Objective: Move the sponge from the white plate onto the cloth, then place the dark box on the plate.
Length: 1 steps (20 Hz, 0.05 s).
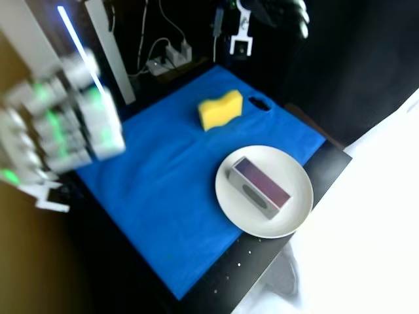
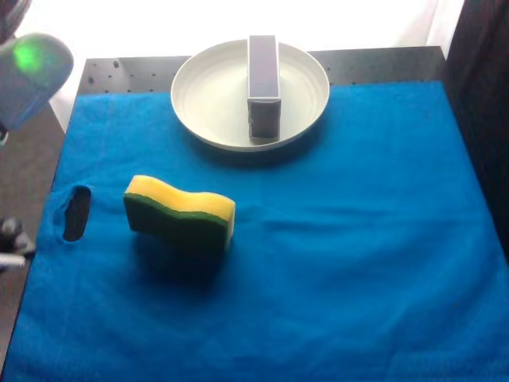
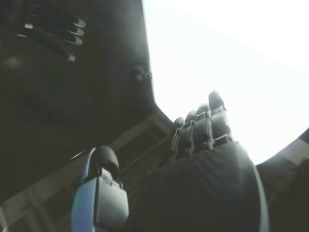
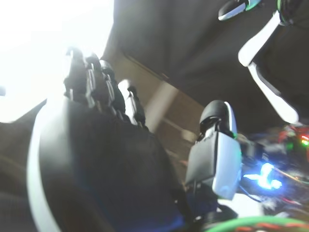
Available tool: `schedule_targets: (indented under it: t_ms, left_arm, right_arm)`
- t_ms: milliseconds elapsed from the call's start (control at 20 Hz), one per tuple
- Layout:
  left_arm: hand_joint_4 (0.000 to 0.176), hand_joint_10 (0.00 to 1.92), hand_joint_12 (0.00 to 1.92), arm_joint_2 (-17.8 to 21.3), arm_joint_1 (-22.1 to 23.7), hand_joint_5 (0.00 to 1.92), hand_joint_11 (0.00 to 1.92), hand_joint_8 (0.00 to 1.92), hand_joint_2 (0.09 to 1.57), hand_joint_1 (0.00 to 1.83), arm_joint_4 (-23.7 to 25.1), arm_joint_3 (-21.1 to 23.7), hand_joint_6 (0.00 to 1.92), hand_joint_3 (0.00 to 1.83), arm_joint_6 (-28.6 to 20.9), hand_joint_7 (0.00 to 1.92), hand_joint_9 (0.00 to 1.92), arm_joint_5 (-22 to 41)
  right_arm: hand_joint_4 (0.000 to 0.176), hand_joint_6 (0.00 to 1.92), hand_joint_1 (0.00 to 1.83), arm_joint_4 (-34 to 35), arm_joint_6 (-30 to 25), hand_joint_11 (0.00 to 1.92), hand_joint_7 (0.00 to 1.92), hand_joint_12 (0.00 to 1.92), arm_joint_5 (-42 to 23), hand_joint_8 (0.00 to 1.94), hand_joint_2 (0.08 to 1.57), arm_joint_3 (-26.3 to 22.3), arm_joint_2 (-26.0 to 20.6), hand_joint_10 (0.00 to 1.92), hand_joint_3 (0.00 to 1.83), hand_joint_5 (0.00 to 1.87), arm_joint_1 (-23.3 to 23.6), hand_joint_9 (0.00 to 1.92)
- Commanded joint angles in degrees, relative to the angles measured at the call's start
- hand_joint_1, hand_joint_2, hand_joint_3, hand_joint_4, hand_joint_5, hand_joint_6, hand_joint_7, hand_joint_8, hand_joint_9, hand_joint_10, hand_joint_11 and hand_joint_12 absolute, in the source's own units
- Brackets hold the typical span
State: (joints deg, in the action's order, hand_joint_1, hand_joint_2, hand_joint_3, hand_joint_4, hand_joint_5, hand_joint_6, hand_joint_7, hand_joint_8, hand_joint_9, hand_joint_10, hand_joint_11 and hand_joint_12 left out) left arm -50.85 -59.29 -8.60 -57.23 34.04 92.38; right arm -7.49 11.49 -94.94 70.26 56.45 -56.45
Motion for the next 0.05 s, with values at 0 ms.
schedule_targets:
  t_ms: [0]
  left_arm:
    - [0.064, 0.02, 0.48, -0.05, 1.88, 0.12, 0.01, 0.00, 1.12, 0.00, 0.97, -0.30, 0.01, 0.01, 0.28, 0.14, 0.11, 6.89]
  right_arm:
    - [0.076, 0.06, 0.69, 0.22, 0.90, 0.05, 0.45, 0.52, -6.17, 0.04, 0.97, -0.35, -0.63, 0.03, 0.01, 0.58, 1.21, 0.31]
